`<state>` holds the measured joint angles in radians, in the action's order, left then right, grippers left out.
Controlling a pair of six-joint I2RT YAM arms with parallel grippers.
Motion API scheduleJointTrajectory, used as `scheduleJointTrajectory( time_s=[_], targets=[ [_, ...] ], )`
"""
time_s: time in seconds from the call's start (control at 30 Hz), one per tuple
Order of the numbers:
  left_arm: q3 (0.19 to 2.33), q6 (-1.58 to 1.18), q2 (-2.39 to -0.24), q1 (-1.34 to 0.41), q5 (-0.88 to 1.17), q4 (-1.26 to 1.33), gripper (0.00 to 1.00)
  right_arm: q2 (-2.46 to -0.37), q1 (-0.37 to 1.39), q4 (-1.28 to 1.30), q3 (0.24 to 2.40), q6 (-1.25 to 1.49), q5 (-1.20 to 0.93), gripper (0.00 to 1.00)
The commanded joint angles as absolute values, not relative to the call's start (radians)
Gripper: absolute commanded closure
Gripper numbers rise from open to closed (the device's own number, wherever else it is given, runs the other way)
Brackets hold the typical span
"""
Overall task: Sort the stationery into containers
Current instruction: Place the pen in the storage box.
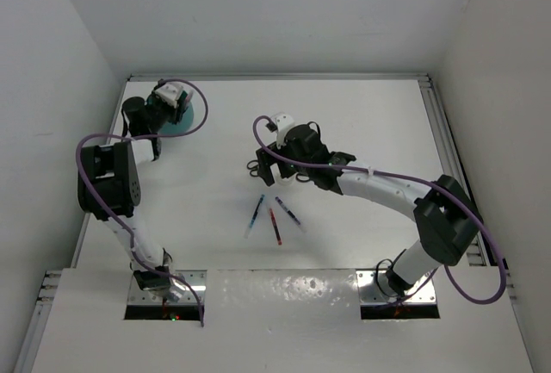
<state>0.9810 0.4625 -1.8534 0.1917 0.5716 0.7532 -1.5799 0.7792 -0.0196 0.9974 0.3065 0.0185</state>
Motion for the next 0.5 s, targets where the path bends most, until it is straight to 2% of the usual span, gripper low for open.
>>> scheduleJointTrajectory(
  time_s=[0.0,0.27,0.37,0.47],
  targets=[
    [1.019,0.456,-1.79,0.199,0.64,0.778,0.6,-1.554,0.775,-0.023,1.045,0.307,0.006,0.01],
    [1.103,0.474,-1.675,0.196,0.684,0.62,0.58,-1.497,0.776,0.043,1.045,0.321,0.043,0.01],
    [1.144,0.625,-1.583,0.147,0.629,0.392,0.6,-1.47,0.776,0.101,1.046,0.318,0.109,0.01],
    [1.239,0.646,-1.481,0.045,0.519,-0.089,0.64,-1.436,0.773,0.248,1.039,0.339,0.218,0.01]
  ],
)
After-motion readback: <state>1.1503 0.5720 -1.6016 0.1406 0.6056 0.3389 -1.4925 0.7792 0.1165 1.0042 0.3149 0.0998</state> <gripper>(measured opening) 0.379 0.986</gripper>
